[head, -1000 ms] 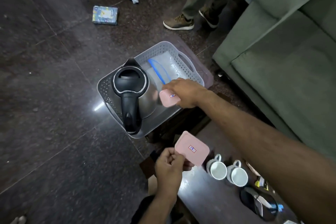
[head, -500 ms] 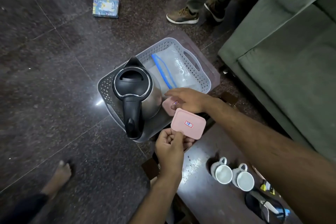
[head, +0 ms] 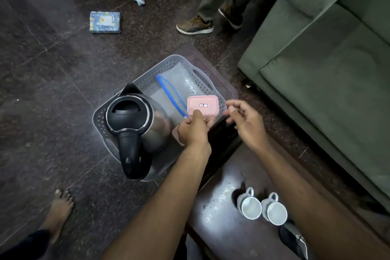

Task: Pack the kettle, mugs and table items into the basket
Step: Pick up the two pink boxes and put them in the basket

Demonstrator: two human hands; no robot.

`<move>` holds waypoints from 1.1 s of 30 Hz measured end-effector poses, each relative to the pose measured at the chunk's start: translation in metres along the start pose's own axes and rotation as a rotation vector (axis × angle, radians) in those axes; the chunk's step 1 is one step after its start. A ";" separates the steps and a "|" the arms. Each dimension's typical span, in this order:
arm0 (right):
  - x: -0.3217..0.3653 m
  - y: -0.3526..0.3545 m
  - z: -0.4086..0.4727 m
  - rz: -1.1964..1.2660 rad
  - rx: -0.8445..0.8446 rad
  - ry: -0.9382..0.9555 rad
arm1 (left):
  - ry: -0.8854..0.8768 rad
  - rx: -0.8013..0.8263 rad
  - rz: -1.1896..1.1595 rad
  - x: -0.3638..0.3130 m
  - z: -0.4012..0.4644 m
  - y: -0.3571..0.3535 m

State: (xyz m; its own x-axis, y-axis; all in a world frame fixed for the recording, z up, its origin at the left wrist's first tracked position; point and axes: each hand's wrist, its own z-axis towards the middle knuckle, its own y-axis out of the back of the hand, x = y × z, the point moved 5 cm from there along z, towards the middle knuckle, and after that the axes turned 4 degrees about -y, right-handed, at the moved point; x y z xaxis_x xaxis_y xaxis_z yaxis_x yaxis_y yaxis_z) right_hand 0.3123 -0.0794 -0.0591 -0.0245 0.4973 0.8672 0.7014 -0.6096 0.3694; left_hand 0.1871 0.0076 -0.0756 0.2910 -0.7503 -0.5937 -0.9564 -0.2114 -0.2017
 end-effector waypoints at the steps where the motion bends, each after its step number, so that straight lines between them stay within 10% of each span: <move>1: -0.007 -0.001 -0.006 0.013 0.000 -0.013 | 0.033 0.002 -0.019 0.003 0.002 -0.006; 22: -0.094 0.020 -0.134 0.335 -0.237 -0.223 | 0.284 0.025 0.370 0.019 0.015 -0.013; 33: -0.183 0.063 -0.276 -0.005 -0.406 -0.385 | -0.424 0.365 0.968 0.090 -0.067 0.030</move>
State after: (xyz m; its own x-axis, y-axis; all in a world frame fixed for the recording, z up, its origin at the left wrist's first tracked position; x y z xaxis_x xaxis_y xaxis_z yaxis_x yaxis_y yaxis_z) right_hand 0.1643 -0.3791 -0.1027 0.2882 0.6442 0.7085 0.3690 -0.7575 0.5386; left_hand 0.1832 -0.1085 -0.0828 -0.5204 -0.2096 -0.8278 -0.7398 0.5949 0.3144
